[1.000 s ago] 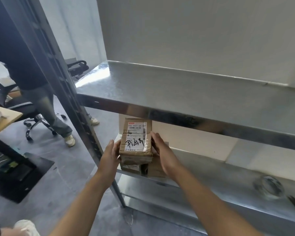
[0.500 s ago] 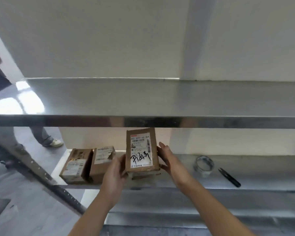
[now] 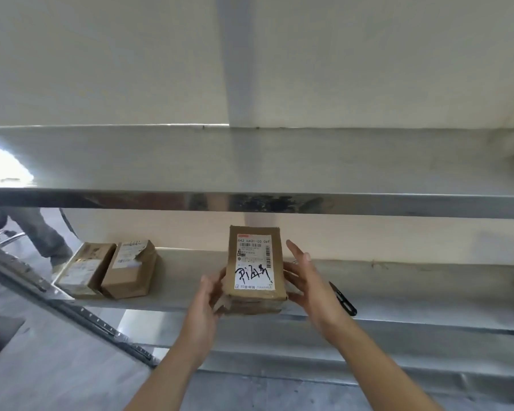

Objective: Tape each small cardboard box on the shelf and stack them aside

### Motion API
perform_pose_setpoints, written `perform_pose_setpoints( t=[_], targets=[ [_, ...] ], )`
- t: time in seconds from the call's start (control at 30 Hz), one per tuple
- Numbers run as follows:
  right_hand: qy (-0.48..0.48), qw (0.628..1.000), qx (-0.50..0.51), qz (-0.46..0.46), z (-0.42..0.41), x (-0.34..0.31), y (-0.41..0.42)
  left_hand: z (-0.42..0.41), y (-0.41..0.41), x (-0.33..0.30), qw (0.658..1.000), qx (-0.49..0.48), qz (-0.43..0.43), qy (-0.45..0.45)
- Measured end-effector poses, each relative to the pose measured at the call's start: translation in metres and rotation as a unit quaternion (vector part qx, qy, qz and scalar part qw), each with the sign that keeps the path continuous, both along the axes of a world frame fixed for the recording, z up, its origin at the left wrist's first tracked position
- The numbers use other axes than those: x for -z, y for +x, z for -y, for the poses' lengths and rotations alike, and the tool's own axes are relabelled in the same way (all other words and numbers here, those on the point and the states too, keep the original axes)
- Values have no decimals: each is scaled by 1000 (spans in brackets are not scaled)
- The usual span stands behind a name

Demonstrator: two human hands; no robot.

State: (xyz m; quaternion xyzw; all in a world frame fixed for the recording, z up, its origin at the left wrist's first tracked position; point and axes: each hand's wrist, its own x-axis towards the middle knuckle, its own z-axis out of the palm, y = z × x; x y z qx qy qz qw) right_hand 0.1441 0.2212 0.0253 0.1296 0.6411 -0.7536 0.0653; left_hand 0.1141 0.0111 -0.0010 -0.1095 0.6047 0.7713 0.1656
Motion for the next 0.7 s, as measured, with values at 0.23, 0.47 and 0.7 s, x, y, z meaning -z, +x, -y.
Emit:
perform_pose_setpoints(
  t=[0.23,0.47,0.7],
  targets=[
    [69,997,-20,30,23,6,-2,15,-8,-4,997,33,-27,68],
    [129,991,20,15,53,17,-13,40,-27,2,995,28,-22,96],
    [165,986,-5,18,70,9,-17,45,-29,4,996,56,-37,54]
  ],
)
